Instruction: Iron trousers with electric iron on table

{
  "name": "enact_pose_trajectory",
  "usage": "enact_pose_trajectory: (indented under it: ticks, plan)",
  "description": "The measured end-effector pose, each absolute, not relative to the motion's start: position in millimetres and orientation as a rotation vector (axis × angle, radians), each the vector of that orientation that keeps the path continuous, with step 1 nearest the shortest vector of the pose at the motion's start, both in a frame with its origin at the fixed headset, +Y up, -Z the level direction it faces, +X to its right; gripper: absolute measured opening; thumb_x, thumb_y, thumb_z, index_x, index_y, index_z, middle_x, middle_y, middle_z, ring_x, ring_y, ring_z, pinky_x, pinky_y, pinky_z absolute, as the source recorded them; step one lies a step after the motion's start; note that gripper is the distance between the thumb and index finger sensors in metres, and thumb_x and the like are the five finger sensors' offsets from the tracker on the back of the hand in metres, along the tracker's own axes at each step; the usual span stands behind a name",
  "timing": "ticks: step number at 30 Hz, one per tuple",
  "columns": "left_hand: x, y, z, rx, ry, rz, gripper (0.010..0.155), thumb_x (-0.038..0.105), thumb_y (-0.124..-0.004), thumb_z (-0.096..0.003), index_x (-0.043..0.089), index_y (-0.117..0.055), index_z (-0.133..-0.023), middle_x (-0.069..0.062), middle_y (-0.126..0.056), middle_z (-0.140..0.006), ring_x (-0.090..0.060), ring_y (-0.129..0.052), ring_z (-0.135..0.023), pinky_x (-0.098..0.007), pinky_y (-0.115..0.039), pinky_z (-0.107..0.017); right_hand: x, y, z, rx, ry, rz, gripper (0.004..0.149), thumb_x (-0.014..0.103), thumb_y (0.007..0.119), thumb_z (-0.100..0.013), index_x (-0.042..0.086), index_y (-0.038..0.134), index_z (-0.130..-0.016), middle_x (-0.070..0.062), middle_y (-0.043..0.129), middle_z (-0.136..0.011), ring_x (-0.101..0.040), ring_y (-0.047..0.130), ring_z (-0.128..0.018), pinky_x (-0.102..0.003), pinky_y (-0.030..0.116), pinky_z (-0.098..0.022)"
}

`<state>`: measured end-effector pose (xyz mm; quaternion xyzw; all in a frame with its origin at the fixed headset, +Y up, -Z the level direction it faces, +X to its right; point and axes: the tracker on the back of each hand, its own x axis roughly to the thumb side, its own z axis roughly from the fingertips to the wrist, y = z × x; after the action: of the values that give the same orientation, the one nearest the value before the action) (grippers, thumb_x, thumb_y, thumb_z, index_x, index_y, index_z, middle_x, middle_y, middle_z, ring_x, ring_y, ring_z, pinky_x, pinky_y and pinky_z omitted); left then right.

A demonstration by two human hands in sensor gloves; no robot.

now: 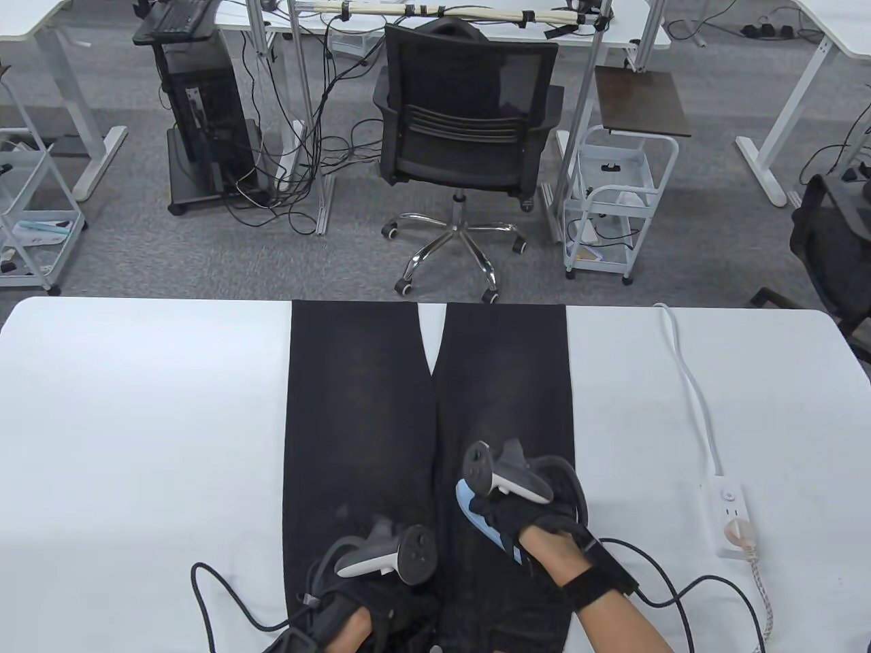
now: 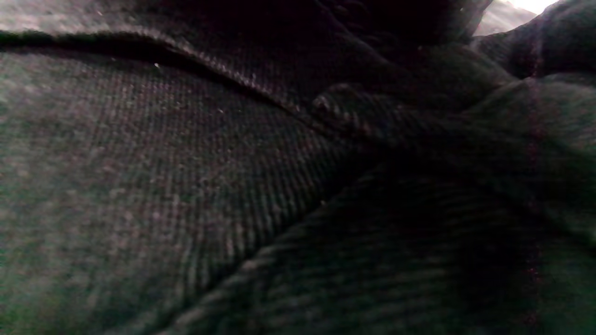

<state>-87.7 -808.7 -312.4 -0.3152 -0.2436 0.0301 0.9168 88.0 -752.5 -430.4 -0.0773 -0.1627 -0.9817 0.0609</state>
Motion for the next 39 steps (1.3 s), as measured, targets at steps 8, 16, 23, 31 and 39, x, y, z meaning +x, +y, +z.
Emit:
enact_pose_trajectory:
  ticks: [8,16,23,31,39]
  plan:
    - [-87.9,-809.1,-312.3,-0.653,-0.505,0.067,0.099,0.057,-0.067,-0.0579,0.004,-0.004,-0.114,-0.035,0.002,-0.112,-0.064,-0.003,-0.098,-0.079,-0.024,-0.066,111.1,-753.8,-531.9,0.192,-0.505,-3.076,0.054,0.050,0.075,-0.048,0.008,0.067,-0.081,0.007,0.090,-0.047,-0.010,0.097,-0.029,-0.040,0.090,-0.028]
    - [-87.9,-809.2,-312.7,-0.654,-0.505,0.067,0.099,0.057,-0.067,-0.0579,0.004,-0.004,-0.114,-0.036,0.002,-0.112,-0.064,-0.003,-0.097,-0.080,-0.025,-0.066,116.3,-753.8,-539.3,0.369,-0.549,-3.130,0.054,0.049,0.075,-0.049,0.006,0.067,-0.079,0.007,0.089,-0.044,-0.008,0.095,-0.025,-0.038,0.090,-0.025]
    - [-88.3,-809.6,-312.7,-0.654,-0.504,0.071,0.100,0.057,-0.066,-0.0579,0.004,-0.002,-0.114,-0.035,0.002,-0.111,-0.064,-0.002,-0.097,-0.079,-0.024,-0.066,105.1,-752.8,-502.9,0.239,-0.677,-3.119,0.053,0.047,0.075,-0.051,0.003,0.065,-0.079,0.006,0.089,-0.044,-0.008,0.096,-0.025,-0.038,0.091,-0.025]
    - [-89.1,-810.8,-312.3,-0.663,-0.512,0.078,0.100,0.057,-0.064,-0.0584,0.005,0.000,-0.113,-0.034,0.006,-0.111,-0.063,0.001,-0.096,-0.079,-0.021,-0.066,77.6,-751.7,-393.4,-0.232,-0.698,-3.002,0.053,0.046,0.074,-0.052,0.003,0.063,-0.080,0.006,0.088,-0.046,-0.009,0.097,-0.027,-0.039,0.091,-0.027]
    - [-89.2,-811.1,-311.3,-0.664,-0.513,0.079,0.099,0.058,-0.064,-0.0583,0.006,0.001,-0.113,-0.034,0.006,-0.111,-0.062,0.002,-0.097,-0.078,-0.020,-0.066,80.7,-751.6,-294.7,-0.551,-0.484,-2.895,0.053,0.047,0.074,-0.051,0.004,0.064,-0.080,0.006,0.089,-0.046,-0.009,0.097,-0.027,-0.038,0.090,-0.027]
